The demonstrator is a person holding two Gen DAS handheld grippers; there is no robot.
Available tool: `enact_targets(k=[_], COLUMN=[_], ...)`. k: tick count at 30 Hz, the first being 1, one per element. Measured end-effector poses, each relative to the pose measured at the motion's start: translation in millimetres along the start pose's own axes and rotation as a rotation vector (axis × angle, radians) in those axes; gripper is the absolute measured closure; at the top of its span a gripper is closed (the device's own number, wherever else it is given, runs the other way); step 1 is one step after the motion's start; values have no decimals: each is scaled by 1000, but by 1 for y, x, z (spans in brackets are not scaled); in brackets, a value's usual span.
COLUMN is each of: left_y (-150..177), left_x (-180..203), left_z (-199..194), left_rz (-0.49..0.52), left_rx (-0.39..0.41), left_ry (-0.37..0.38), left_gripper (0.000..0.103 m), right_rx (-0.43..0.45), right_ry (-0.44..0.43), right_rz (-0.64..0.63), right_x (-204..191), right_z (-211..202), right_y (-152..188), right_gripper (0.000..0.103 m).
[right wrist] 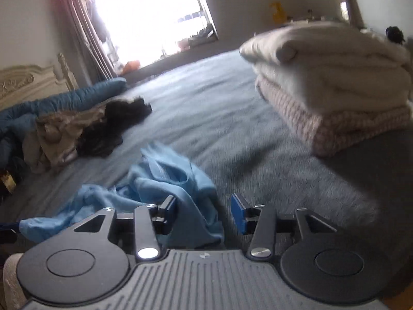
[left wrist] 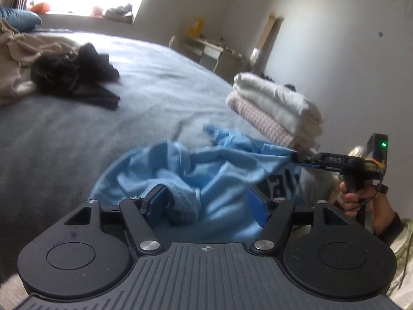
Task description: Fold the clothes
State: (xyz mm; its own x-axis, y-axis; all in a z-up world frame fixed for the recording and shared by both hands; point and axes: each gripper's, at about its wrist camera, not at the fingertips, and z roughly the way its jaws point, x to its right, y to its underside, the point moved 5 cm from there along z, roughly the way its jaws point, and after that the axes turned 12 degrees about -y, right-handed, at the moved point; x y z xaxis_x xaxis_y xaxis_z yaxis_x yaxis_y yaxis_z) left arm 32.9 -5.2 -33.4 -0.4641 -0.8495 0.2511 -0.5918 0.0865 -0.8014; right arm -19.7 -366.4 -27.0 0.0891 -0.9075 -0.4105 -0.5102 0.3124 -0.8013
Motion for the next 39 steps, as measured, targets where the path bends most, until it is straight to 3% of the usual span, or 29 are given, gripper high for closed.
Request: enact_targets(k=[2, 6, 13, 14, 15, 16, 17, 22, 24, 27, 30, 33, 36, 39], left_y=[-7, -18, -31, -31, -31, -30, -29, -22, -19, -15, -12, -9, -5, -1], left_x=[5, 21, 46, 48, 49, 50, 51, 48, 46, 44, 43, 44, 45, 46], left_z=[7, 36, 106, 113, 120, 125, 129, 137, 139, 142, 141, 138, 132, 128], left_rz=[23, 106, 357, 376, 388, 395, 399, 378, 366, 350, 342, 338, 332, 324], left_rx=[14, 23, -33, -49, -63, -74, -85, -127, -149, -175, -175, -172, -160, -145], left_ry=[-29, -67, -119, -106, -91, -84, -81, -41, -29, -19, -26, -25, -18, -12], left_gripper=[35, 35, 35, 35, 35, 35, 35, 35, 34, 34, 34, 35, 35, 35], right_rx=[36, -10, -182, -211, -240, -267, -229, 85, 112, 37, 53, 145, 140, 41], right_ry=[-24, -52, -80, -98, -116, -133, -120, 41, 116, 254, 266, 199, 67, -140], right_rz=[-22, -52, -72, -51, -30, -10, -9, -64, -37, -2, 31, -22, -122, -123], right_x=[-5, -12, -7, -3, 1, 5, 8, 21, 35, 62, 72, 51, 13, -22], right_z=[-1, 37, 128, 135, 142, 149, 142, 56, 33, 22, 3, -19, -13, 14], right_y=[-14, -27, -29, -25, -22, -18, -19, -24, -14, 10, 18, 3, -20, -31], right_gripper=[46, 42, 38, 50, 72, 80, 90, 90, 89, 76, 66, 64, 60, 60])
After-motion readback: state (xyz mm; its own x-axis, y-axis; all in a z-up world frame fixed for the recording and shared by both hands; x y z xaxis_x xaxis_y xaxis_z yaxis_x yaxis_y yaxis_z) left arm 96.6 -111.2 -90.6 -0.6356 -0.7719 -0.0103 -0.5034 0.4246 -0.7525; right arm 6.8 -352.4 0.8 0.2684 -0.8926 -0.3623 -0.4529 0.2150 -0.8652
